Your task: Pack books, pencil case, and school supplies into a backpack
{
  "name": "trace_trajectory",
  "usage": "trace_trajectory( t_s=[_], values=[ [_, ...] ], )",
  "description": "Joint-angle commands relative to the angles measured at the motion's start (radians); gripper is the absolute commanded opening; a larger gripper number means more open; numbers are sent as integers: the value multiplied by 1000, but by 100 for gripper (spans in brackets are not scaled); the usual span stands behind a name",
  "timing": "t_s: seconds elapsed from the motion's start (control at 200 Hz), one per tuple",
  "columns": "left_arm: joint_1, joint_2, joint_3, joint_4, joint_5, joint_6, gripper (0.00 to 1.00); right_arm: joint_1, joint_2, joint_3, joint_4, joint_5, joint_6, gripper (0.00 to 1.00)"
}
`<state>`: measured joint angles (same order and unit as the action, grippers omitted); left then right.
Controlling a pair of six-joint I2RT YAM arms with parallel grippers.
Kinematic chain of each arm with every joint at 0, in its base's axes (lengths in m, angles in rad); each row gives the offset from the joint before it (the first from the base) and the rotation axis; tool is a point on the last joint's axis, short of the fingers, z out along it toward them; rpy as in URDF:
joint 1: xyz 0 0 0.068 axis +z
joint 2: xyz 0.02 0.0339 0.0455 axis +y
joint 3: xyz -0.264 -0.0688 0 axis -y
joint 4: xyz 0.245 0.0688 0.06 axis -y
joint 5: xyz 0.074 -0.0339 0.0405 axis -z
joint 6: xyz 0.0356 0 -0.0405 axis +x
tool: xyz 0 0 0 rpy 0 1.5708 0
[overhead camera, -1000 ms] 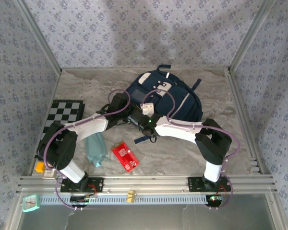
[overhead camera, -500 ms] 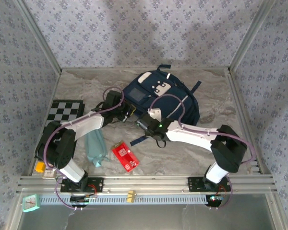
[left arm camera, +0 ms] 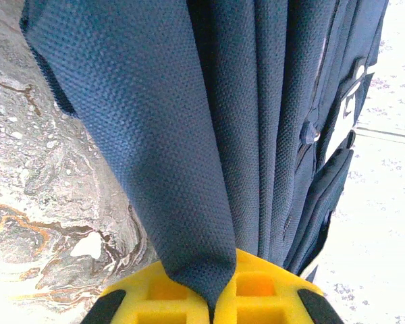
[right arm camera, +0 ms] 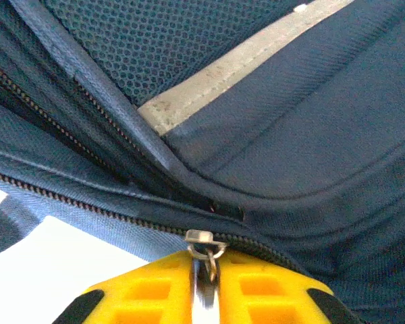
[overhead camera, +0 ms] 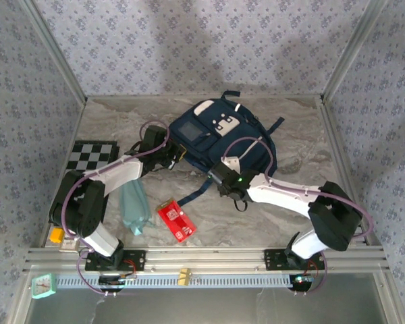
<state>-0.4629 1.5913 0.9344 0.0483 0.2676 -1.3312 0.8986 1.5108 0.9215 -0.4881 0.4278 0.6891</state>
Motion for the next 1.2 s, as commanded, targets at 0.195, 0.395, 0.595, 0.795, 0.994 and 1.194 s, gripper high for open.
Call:
trace_trajectory(
  t_s=[0.195, 0.395, 0.595, 0.795, 0.994, 1.194],
  values=[
    [1, -23, 66, 41, -1, 18, 0, -15, 86, 12, 90, 20, -87, 23],
    [3, -19, 67, 39, -4, 31, 0, -6, 50, 13, 81, 44, -103, 9],
    [58, 22, 137, -24, 8, 119, 0, -6, -23, 20, -125, 99, -22, 0],
    [148, 174, 317, -132, 53, 254, 0, -21, -138, -27, -332, 113, 33, 0],
    [206, 332, 419, -71, 163, 257, 0, -26, -190, -4, -405, 78, 31, 0],
    [179, 431, 540, -68, 257, 297, 7, -1, -100, 86, -117, -192, -41, 0]
  ],
)
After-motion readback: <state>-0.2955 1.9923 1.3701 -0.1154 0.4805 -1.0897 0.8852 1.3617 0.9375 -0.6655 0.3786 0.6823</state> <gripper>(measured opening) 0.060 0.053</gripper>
